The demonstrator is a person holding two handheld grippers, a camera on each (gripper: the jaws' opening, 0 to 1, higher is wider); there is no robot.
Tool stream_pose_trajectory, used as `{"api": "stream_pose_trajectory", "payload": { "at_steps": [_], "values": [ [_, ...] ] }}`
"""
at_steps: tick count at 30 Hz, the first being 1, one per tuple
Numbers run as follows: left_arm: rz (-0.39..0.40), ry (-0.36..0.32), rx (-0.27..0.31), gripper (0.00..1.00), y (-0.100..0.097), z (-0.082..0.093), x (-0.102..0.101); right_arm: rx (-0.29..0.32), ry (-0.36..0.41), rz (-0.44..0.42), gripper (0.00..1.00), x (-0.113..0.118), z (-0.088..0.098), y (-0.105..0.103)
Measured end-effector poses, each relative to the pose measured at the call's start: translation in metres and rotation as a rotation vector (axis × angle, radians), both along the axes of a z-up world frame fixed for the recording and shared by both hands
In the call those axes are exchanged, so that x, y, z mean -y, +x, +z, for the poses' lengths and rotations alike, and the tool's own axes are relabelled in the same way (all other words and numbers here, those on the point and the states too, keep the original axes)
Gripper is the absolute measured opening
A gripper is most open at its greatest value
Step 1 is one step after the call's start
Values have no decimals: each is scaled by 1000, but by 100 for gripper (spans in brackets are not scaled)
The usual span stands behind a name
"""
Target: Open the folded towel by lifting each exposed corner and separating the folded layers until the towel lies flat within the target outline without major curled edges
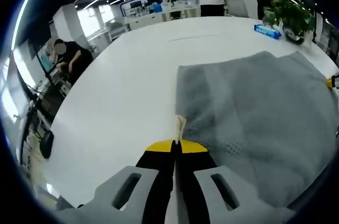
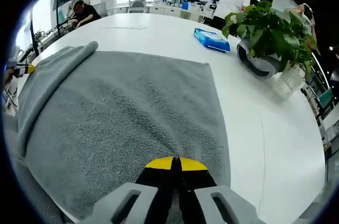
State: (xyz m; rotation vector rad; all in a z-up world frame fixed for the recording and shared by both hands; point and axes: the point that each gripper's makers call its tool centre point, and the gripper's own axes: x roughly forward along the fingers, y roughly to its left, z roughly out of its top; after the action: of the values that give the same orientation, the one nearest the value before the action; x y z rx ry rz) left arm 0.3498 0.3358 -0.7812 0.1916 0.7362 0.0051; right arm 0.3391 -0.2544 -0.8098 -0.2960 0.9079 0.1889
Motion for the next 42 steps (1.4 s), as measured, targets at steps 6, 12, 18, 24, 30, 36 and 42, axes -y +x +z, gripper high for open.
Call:
{"api": "stream_pose_trajectory", "payload": {
  "at_steps": [6,12,18,24,30,36,42],
  "values": [
    [20,-1,-7,1,-7,-5,-7,-16,-26,-13,0,6,0,-2],
    [23,1,-22,1,-10,-10,-12,-22,-32,-26,0,14,0,-5],
    [14,7,-37,1,-8,-12,-12,-47,-50,-66,0,31,0,-12],
    [7,2,-33,1,1,-15,-11,-60,-64,-117,0,52,1,-24],
    [-18,-1,-29,1,6,-17,1,-48,-39,-162,0,62,0,-34],
    [-42,16,-24,1,5,-18,1,-23,-17,-183,0,66,-1,-37],
    [-29,-14,-9,2,2,-17,4,6,5,-179,0,65,-1,-38]
  ]
}}
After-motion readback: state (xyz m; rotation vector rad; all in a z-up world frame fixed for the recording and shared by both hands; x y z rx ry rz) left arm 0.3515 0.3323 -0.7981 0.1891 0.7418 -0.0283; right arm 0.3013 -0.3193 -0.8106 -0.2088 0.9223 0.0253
